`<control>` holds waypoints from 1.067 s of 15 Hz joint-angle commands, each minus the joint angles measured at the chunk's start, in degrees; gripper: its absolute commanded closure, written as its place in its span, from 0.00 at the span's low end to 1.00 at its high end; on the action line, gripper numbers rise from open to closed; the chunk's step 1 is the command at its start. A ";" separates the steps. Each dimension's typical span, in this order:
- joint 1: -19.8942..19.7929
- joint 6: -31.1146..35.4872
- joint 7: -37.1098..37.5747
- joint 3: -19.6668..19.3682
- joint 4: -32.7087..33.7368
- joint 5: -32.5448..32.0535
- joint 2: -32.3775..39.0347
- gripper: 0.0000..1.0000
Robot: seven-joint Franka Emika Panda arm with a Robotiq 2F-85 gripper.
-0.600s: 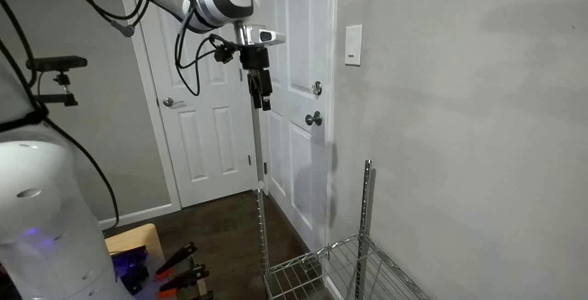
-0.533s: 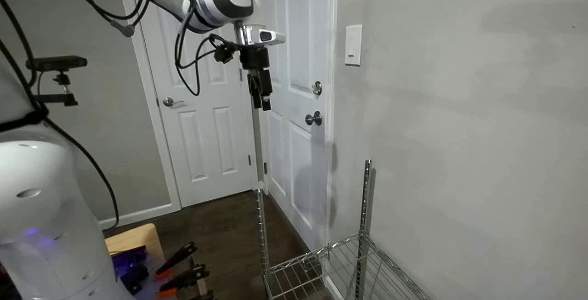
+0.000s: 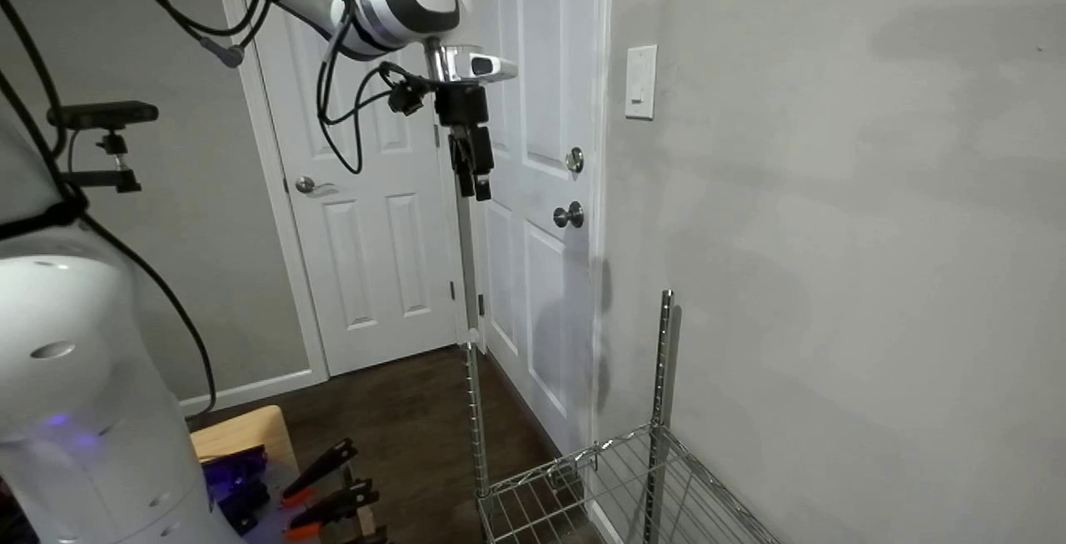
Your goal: Flip the switch on the wall
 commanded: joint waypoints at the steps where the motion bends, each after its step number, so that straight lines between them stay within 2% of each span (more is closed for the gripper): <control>1: 1.77 -0.17 0.36 -1.61 0.13 -0.44 0.17 0.00; 5: 2.66 5.45 0.47 -2.56 0.07 1.09 2.47 0.00; 11: 3.61 26.76 6.10 -2.50 0.86 -1.54 8.95 0.00; 16: 3.54 40.99 16.58 -3.20 0.69 -11.07 11.40 0.00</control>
